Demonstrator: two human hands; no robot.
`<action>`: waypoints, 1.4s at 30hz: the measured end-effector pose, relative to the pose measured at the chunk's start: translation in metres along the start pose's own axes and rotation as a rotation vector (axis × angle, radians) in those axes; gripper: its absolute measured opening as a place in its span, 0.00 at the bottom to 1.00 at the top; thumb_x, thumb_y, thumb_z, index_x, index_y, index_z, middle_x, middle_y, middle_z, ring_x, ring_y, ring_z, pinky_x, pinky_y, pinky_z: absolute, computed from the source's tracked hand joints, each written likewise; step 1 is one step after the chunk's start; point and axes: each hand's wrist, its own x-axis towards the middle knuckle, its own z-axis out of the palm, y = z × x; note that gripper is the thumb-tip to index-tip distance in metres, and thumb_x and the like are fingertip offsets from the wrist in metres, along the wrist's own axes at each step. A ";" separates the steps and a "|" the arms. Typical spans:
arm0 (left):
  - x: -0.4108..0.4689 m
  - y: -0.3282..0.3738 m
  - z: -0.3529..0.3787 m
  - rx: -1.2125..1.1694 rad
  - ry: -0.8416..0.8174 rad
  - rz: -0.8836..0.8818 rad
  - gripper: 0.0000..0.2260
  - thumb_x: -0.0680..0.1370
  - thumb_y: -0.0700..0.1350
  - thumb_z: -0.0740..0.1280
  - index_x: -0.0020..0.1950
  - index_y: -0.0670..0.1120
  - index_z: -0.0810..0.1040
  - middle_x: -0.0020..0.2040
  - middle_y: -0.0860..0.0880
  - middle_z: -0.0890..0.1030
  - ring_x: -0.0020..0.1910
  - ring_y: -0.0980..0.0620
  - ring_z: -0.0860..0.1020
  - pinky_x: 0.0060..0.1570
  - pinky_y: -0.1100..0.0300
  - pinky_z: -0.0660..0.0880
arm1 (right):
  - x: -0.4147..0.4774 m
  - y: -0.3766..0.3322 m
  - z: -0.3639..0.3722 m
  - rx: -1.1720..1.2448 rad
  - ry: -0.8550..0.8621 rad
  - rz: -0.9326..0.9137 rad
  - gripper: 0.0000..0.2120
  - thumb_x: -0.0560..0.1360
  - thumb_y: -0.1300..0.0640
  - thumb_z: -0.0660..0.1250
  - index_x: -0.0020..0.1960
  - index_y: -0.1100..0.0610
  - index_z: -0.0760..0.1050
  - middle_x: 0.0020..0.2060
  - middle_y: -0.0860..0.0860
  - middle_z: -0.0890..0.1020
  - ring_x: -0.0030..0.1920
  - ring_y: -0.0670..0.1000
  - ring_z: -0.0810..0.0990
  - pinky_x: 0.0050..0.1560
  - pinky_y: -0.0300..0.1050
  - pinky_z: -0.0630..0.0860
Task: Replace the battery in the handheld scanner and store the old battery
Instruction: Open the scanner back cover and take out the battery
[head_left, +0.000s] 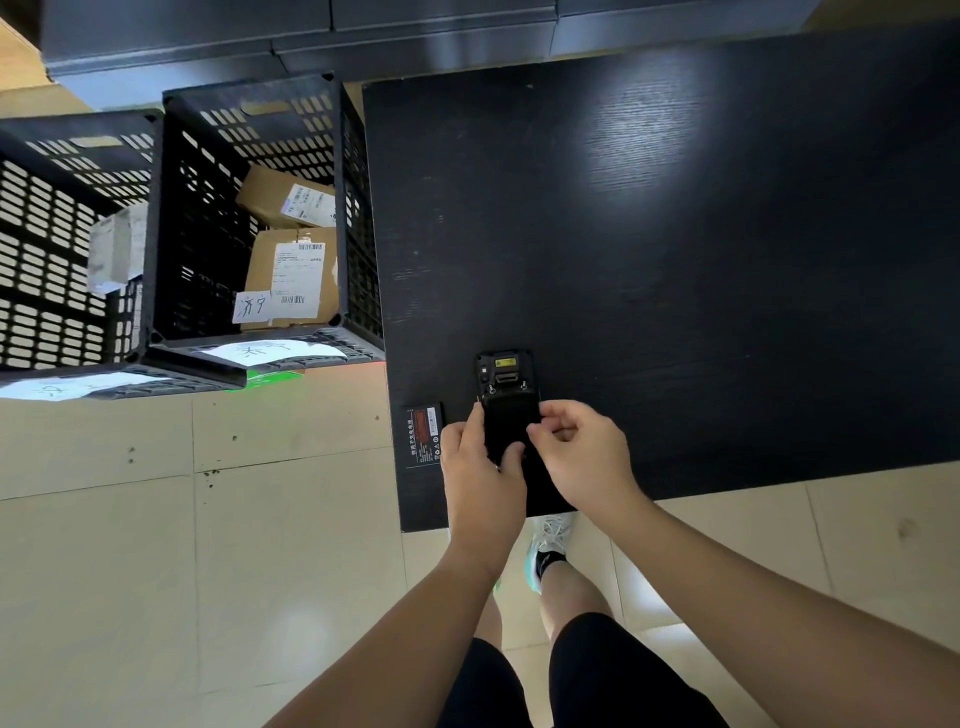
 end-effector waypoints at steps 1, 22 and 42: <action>0.000 0.001 -0.001 0.003 0.005 0.000 0.23 0.78 0.42 0.69 0.73 0.49 0.70 0.57 0.50 0.72 0.53 0.53 0.75 0.52 0.66 0.77 | 0.000 -0.002 0.000 0.012 0.012 -0.005 0.11 0.74 0.57 0.72 0.57 0.54 0.81 0.41 0.45 0.82 0.40 0.38 0.79 0.40 0.26 0.72; -0.021 0.056 0.075 -0.008 -0.221 -0.020 0.24 0.80 0.38 0.63 0.76 0.42 0.64 0.67 0.46 0.70 0.64 0.49 0.73 0.62 0.64 0.69 | 0.023 0.044 -0.089 -0.051 0.096 0.095 0.15 0.73 0.56 0.74 0.59 0.53 0.81 0.44 0.44 0.83 0.42 0.38 0.80 0.44 0.30 0.73; -0.024 0.052 0.077 0.084 -0.241 0.022 0.27 0.80 0.40 0.63 0.78 0.41 0.59 0.65 0.46 0.67 0.63 0.49 0.71 0.60 0.64 0.70 | 0.024 0.054 -0.075 -0.189 0.196 -0.044 0.14 0.73 0.56 0.73 0.58 0.55 0.82 0.45 0.50 0.84 0.43 0.44 0.80 0.49 0.36 0.75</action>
